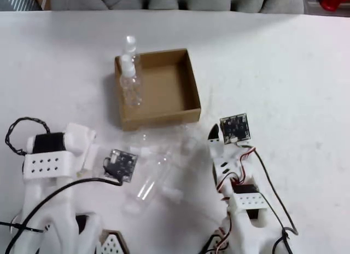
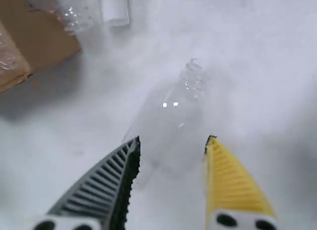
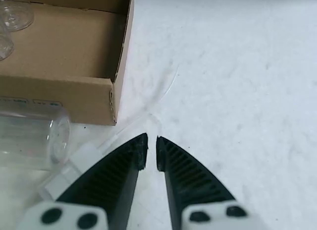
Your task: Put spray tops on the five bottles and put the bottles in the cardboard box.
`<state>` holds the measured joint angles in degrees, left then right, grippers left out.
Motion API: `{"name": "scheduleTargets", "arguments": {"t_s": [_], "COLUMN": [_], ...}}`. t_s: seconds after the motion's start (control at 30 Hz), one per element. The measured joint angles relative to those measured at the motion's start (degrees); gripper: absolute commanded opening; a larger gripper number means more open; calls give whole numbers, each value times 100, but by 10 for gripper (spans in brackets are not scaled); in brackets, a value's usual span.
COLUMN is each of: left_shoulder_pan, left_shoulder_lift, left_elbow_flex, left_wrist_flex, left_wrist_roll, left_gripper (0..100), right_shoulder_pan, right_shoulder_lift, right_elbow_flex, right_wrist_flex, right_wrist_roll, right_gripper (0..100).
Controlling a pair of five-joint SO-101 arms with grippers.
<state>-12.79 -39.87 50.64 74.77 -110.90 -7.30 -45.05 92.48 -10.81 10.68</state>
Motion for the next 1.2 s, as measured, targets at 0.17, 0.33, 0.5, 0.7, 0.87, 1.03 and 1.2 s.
{"name": "scheduleTargets", "arguments": {"t_s": [0.17, 0.33, 0.5, 0.7, 0.87, 1.03, 1.2], "left_shoulder_pan": [-53, -44, 149, 369, 536, 536, 536], "left_shoulder_lift": [0, 0, 0, -9, -18, -18, 185], "left_elbow_flex": [360, 967, 1292, 1662, 1987, 2259, 2295], "left_wrist_flex": [-448, -1310, -1952, -2611, -3095, -3587, -3903], "left_wrist_roll": [-158, -141, -53, -53, -53, -53, -53], "left_gripper": [225, 264, 266, 264, 264, 264, 264], "right_shoulder_pan": [0, 0, 0, 0, 0, 0, 0], "right_shoulder_lift": [0, 0, 0, 0, 0, 0, 0], "right_elbow_flex": [0, 0, 0, 0, 0, 0, 0], "right_wrist_flex": [0, 0, 0, 0, 0, 0, 0], "right_wrist_roll": [0, 0, 0, 0, 0, 0, 0], "right_gripper": [15, 15, 15, 15, 15, 15, 15]}}
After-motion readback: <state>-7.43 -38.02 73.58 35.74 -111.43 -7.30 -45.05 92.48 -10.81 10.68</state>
